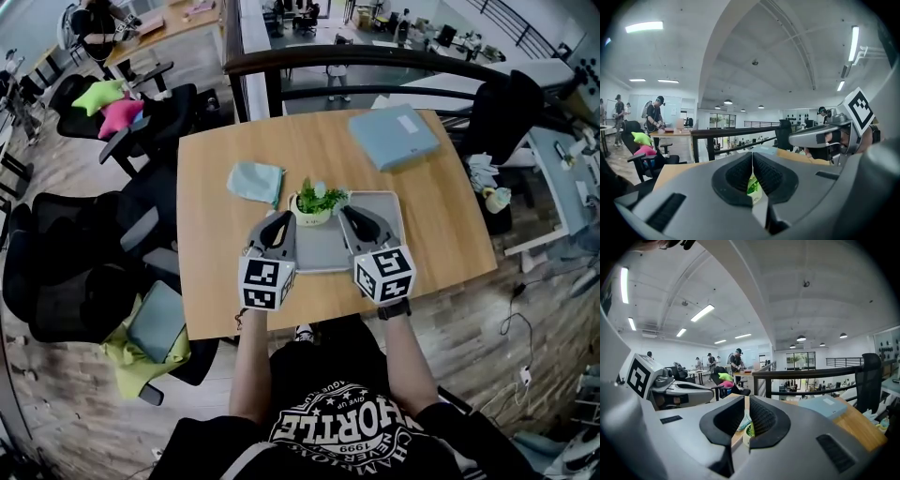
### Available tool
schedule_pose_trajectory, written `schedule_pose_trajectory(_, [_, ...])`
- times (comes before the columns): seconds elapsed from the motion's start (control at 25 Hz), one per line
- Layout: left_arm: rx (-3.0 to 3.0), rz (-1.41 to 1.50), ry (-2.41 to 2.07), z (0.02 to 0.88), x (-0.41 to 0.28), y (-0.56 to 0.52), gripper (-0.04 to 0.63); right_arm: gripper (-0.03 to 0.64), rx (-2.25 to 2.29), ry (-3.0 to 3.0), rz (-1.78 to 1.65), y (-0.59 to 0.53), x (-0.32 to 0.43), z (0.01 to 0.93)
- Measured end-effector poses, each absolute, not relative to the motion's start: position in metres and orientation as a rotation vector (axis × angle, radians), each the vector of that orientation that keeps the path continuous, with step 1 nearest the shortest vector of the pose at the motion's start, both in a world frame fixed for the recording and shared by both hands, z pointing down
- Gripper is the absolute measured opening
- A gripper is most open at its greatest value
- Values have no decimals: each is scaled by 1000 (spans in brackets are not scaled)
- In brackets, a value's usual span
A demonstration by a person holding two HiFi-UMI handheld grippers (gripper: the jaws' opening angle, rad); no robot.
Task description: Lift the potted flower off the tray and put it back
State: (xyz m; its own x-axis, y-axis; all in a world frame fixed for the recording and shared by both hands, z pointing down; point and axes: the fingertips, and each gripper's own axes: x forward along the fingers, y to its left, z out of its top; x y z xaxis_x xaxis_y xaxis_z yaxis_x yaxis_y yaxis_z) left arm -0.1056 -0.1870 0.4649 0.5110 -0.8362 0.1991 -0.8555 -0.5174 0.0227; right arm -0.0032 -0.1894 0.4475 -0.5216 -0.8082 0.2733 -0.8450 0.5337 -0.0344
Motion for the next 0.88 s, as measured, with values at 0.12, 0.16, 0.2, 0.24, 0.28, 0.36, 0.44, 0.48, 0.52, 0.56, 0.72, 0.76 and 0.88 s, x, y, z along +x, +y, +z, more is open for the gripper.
schedule_pose_trajectory(0.12, [2619, 274, -1453, 478, -104, -193, 17, 55, 1373, -2529, 255, -193, -3, 462])
schedule_pose_trajectory(0.16, [2615, 274, -1455, 481, -104, -196, 17, 57, 1366, -2525, 259, -196, -2, 466])
schedule_pose_trajectory(0.2, [2612, 277, -1455, 485, -104, -198, 17, 58, 1359, -2520, 264, -198, 0, 472])
schedule_pose_trajectory(0.24, [2607, 283, -1453, 491, -104, -200, 17, 61, 1352, -2514, 270, -200, 2, 478])
schedule_pose_trajectory(0.28, [2600, 289, -1453, 497, -104, -202, 17, 64, 1342, -2510, 275, -203, 4, 485])
schedule_pose_trajectory(0.36, [2576, 297, -1463, 511, -107, -209, 17, 66, 1314, -2502, 279, -210, 6, 498])
schedule_pose_trajectory(0.44, [2556, 315, -1463, 525, -107, -213, 17, 69, 1281, -2495, 278, -215, 10, 509])
schedule_pose_trajectory(0.48, [2550, 327, -1459, 531, -106, -215, 17, 74, 1263, -2492, 280, -218, 12, 515])
schedule_pose_trajectory(0.52, [2547, 340, -1453, 537, -105, -217, 17, 81, 1247, -2489, 282, -221, 14, 521])
schedule_pose_trajectory(0.56, [2545, 356, -1444, 542, -103, -218, 17, 88, 1235, -2487, 287, -223, 17, 527])
schedule_pose_trajectory(0.72, [2553, 446, -1388, 567, -94, -221, 18, 120, 1205, -2488, 327, -230, 23, 552])
schedule_pose_trajectory(0.76, [2555, 471, -1372, 573, -92, -221, 18, 129, 1199, -2490, 344, -231, 24, 558])
schedule_pose_trajectory(0.88, [2561, 539, -1325, 591, -86, -222, 21, 152, 1179, -2487, 390, -234, 29, 577])
